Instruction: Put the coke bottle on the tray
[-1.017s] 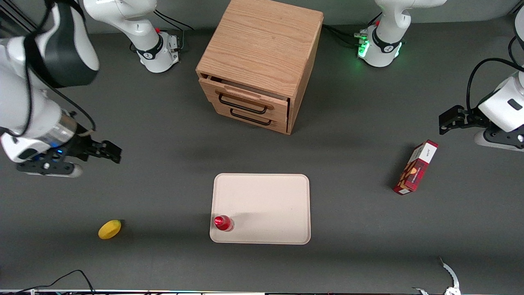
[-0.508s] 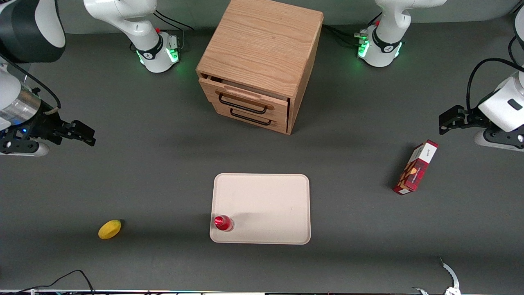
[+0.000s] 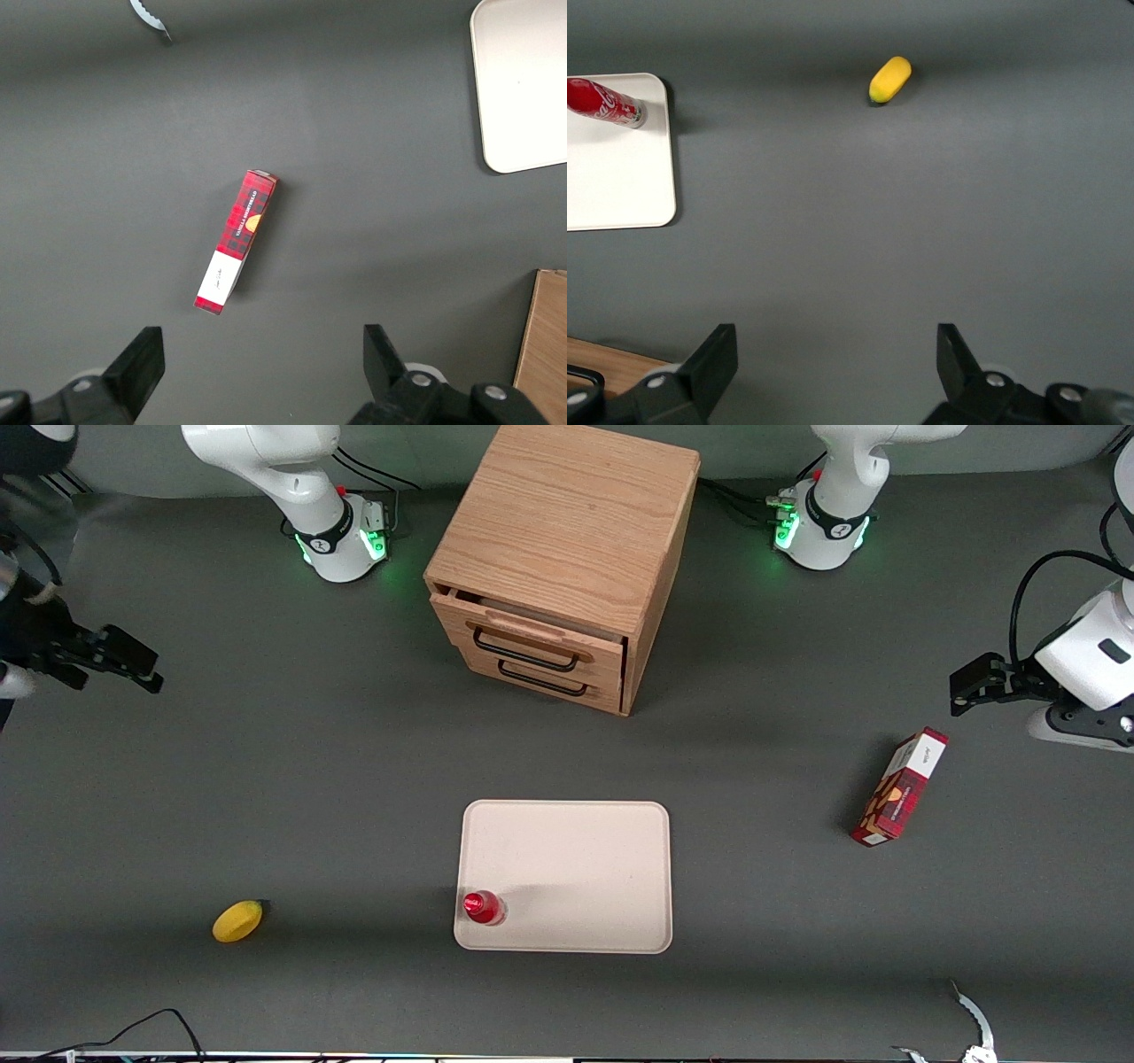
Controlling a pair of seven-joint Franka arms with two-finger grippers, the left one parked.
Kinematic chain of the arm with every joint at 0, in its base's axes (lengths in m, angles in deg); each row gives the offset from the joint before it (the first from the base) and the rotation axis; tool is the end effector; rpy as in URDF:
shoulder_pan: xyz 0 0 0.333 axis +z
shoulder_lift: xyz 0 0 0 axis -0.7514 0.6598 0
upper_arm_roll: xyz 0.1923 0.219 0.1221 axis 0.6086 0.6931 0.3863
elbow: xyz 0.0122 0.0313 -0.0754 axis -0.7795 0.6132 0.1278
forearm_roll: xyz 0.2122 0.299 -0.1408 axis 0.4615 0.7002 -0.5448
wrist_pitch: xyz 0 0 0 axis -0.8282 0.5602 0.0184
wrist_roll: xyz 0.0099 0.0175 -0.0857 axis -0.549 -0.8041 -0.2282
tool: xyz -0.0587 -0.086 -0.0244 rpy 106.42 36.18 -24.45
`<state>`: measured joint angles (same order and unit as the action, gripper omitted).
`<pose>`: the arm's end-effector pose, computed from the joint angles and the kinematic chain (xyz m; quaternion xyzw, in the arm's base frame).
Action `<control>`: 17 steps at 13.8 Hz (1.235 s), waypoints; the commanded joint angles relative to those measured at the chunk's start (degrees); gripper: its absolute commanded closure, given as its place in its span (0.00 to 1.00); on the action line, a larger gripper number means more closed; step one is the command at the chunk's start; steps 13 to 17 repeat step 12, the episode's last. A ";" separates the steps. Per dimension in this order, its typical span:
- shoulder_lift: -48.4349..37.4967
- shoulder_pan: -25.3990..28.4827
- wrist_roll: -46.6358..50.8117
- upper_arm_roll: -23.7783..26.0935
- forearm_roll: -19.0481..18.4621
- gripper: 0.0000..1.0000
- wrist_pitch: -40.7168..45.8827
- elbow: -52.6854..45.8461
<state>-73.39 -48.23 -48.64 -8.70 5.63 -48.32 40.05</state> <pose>0.5285 -0.0060 0.6373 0.9981 -0.0461 0.0386 0.0141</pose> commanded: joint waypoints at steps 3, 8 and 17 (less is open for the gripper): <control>3.99 -8.48 -1.69 8.99 1.78 0.00 -0.84 -4.33; 6.99 -4.54 -0.54 7.86 2.57 0.00 -0.84 -9.27; 7.79 4.68 -0.54 -1.00 3.45 0.00 -0.84 -9.63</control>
